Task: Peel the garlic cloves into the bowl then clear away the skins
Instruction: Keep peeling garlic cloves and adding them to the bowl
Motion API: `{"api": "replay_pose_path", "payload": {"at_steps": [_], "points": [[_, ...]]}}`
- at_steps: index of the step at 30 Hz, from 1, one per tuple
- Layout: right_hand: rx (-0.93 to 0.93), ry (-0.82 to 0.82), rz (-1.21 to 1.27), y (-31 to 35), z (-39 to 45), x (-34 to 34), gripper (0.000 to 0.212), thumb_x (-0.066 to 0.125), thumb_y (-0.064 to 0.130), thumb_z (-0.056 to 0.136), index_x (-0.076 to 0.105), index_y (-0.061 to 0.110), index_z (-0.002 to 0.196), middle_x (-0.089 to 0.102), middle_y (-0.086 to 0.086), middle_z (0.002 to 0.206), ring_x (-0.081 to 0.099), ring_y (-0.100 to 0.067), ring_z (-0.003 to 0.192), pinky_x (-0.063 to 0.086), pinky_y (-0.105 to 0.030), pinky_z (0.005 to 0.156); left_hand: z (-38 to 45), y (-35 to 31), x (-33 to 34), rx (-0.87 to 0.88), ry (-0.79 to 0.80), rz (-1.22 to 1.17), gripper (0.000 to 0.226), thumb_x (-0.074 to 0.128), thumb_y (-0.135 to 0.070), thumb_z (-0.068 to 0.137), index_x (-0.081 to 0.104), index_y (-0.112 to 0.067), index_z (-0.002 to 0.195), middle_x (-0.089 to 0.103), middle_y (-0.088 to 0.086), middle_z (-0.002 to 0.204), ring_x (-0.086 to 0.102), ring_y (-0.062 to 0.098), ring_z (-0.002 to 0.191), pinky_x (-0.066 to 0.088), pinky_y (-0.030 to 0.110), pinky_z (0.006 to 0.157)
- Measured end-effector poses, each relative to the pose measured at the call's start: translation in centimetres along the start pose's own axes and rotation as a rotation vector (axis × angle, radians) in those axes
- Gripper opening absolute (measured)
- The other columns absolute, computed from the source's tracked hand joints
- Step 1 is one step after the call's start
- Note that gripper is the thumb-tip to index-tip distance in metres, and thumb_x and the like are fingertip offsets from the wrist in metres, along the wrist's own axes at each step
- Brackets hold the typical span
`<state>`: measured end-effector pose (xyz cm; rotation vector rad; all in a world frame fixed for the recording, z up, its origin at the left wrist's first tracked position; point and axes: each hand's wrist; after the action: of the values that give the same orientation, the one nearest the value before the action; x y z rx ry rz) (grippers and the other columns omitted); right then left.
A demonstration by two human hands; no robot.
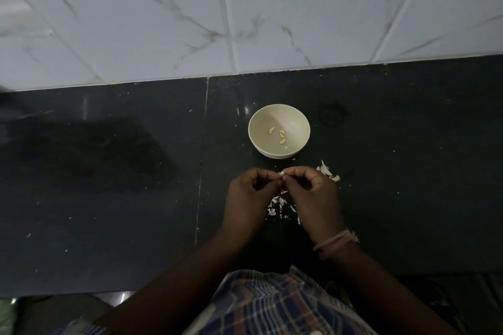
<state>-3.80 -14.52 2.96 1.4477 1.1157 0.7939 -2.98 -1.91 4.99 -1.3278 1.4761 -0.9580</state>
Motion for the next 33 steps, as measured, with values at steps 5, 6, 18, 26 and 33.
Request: {"api": "replay_pose_path", "payload": {"at_steps": [5, 6, 18, 26, 33], "points": [[0.038, 0.043, 0.042, 0.3, -0.6, -0.1, 0.010, 0.069, 0.002, 0.090, 0.075, 0.009, 0.093, 0.077, -0.004, 0.085, 0.074, -0.015, 0.081, 0.057, -0.025, 0.075, -0.6, 0.2, -0.2, -0.008, -0.010, -0.066, 0.010, 0.080, -0.005, 0.084, 0.075, -0.012, 0.088, 0.077, 0.003, 0.079, 0.074, 0.011, 0.072, 0.053, 0.017, 0.064], [0.042, 0.047, 0.047, 0.4, -0.8, -0.1, 0.008, 0.070, 0.003, 0.089, 0.075, 0.008, 0.093, 0.077, -0.005, 0.084, 0.073, -0.014, 0.078, 0.057, -0.025, 0.073, -0.6, 0.3, -0.2, 0.009, -0.028, -0.059, 0.011, 0.081, -0.005, 0.083, 0.074, -0.012, 0.087, 0.077, 0.004, 0.079, 0.074, 0.012, 0.073, 0.054, 0.019, 0.065], [-0.011, 0.096, -0.004, 2.2, -1.4, -0.8, 0.010, 0.069, 0.000, 0.085, 0.075, 0.007, 0.081, 0.074, 0.000, 0.071, 0.066, -0.010, 0.063, 0.054, -0.025, 0.062, -1.3, 0.1, -0.4, 0.070, 0.009, -0.074, 0.014, 0.073, -0.007, 0.090, 0.082, -0.016, 0.096, 0.079, -0.001, 0.088, 0.076, 0.014, 0.084, 0.059, 0.026, 0.078], [-0.031, 0.153, -0.172, 2.7, -1.2, -1.5, 0.008, 0.073, 0.008, 0.080, 0.074, 0.014, 0.075, 0.069, -0.003, 0.062, 0.062, -0.014, 0.053, 0.053, -0.033, 0.056, -0.7, 0.9, -1.2, 0.278, 0.006, 0.214, 0.018, 0.075, -0.009, 0.088, 0.083, -0.022, 0.097, 0.079, -0.014, 0.091, 0.073, 0.000, 0.084, 0.056, 0.023, 0.080], [0.016, 0.161, -0.178, 2.7, -1.2, -1.2, 0.017, 0.067, 0.004, 0.082, 0.074, 0.010, 0.069, 0.066, -0.009, 0.056, 0.060, -0.013, 0.048, 0.049, -0.025, 0.049, -0.4, 1.3, -1.4, 0.433, 0.045, 0.382, 0.023, 0.073, -0.008, 0.089, 0.082, -0.025, 0.102, 0.078, -0.015, 0.093, 0.070, -0.006, 0.084, 0.053, 0.015, 0.076]]}}
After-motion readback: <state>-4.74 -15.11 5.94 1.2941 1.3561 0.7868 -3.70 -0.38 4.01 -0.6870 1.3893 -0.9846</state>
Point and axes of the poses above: each hand's wrist, its own z-axis towards the middle knuckle, its own x-axis out of the palm, y = z × x
